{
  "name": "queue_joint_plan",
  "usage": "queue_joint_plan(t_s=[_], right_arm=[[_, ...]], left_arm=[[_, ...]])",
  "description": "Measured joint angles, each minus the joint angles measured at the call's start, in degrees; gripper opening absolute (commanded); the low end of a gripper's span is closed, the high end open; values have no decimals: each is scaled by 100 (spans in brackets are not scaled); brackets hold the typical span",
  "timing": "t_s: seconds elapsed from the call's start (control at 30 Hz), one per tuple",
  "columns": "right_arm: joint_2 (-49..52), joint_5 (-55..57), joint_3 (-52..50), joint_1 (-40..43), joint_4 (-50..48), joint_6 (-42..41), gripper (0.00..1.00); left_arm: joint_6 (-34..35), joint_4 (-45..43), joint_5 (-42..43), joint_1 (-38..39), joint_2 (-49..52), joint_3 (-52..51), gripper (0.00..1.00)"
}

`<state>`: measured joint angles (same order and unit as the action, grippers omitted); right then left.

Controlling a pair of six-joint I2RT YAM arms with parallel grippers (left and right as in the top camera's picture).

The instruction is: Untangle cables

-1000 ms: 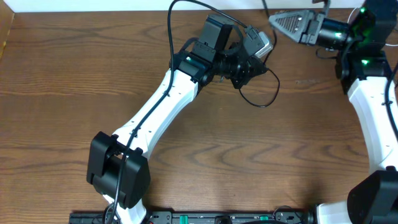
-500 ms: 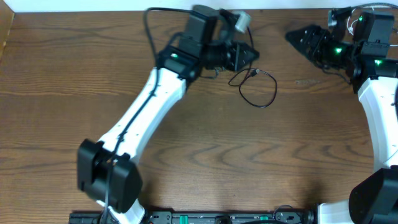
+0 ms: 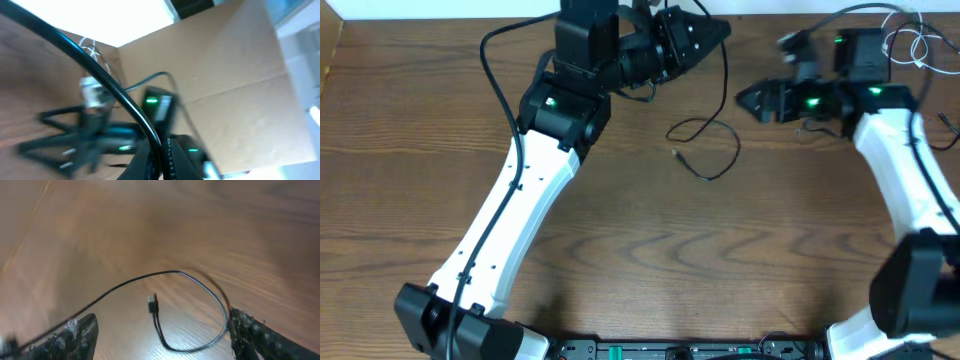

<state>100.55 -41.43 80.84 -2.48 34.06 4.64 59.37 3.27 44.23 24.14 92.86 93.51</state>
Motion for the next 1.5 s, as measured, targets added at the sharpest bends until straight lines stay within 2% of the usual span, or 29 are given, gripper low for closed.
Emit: queue_joint_plan(t_s=[0.23,0.43,0.7,1.13,1.2,1.27,1.4,1.47,1.5], right_arm=[[710,-1714,-2,-284,-7,1690,77],[1268,-3307,-2,-284,-2,2682,74],[1436,-4378,-7,-304,26,3056,72],[1436,-4623,-7,-835,295,3053,68],[1436,-4629,-7,-953,258,3053,63],[1436,-4634,-7,-1049,188,3045,54],[1436,-4649,-22,-1156,-125,3027,24],[1436,-4645,-35,-1163,-568,2747,6],[1436,-4653,-39,-1161,-907,2553,1]], left_arm=[[1220,-179,-2,0,-17,0,7],[1672,-186,-2,-55,-17,0,8],[1779,-184,-4,-229,-17,0,7],[1880,-184,-304,-540,-17,0,7],[1882,-184,-345,-533,-17,0,7],[1884,-184,-382,-533,-17,0,7],[1882,-186,-411,-533,-17,0,8],[1882,-181,-413,-533,-17,0,8],[1882,-188,-417,-533,-17,0,8]])
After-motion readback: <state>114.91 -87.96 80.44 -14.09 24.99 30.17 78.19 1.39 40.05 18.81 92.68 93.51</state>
